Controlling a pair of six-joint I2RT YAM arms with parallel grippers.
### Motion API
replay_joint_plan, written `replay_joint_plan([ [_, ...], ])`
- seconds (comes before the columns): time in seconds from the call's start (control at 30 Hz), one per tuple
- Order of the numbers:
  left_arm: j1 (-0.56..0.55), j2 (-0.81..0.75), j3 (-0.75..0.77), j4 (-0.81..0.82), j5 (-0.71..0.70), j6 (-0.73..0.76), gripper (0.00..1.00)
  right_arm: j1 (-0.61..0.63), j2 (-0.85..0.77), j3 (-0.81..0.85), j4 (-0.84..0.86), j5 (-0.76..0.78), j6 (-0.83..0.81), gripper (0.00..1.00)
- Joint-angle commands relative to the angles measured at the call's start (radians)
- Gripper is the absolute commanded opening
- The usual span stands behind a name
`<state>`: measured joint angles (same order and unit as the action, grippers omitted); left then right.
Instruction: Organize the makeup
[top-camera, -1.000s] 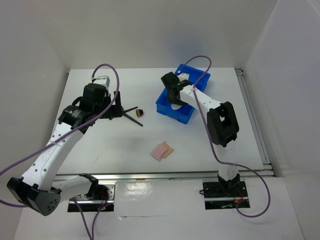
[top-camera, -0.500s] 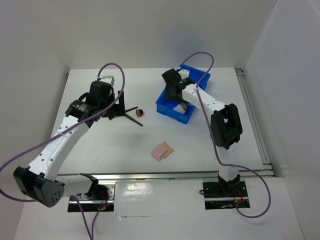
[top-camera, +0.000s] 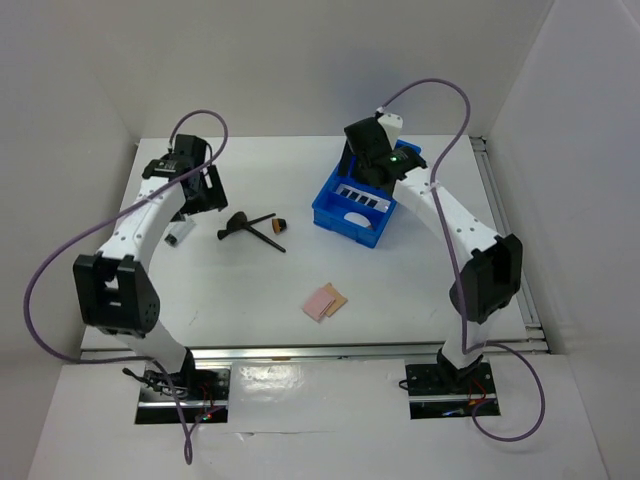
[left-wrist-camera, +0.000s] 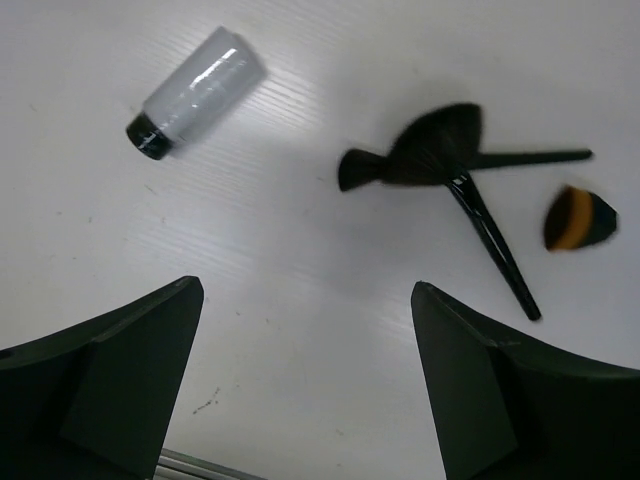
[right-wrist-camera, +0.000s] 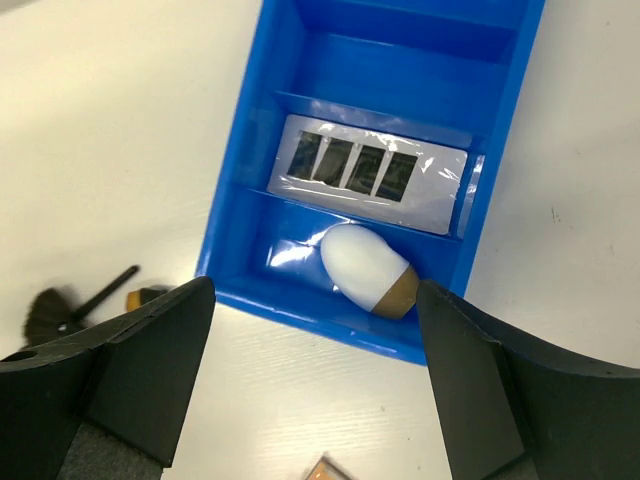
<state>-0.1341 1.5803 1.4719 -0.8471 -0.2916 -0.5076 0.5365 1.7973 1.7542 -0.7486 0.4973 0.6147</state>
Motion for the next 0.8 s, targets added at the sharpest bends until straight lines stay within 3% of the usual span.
replay_joint_plan([
  [0.0,0.088,0.098,0.067,-0.024,-0.030,-0.008,1.00,0.003,-0.082,-0.019,-0.011,0.003,-0.018,0.89],
  [0.13,0.142,0.245,0.126,-0.024,-0.009,-0.008,1.00,0.003,-0.105,-0.041,-0.020,-0.034,-0.038,0.89],
  [0.27,0.177,0.344,0.174,-0.015,-0.073,0.053,1.00,0.003,-0.105,-0.030,-0.029,-0.025,-0.075,0.89],
  [0.47,0.243,0.434,0.209,0.011,-0.107,0.096,1.00,0.003,-0.105,-0.021,-0.029,-0.014,-0.098,0.90],
  [0.77,0.283,0.558,0.265,0.023,-0.029,0.147,0.98,-0.017,-0.086,0.034,-0.058,-0.003,-0.089,0.90],
])
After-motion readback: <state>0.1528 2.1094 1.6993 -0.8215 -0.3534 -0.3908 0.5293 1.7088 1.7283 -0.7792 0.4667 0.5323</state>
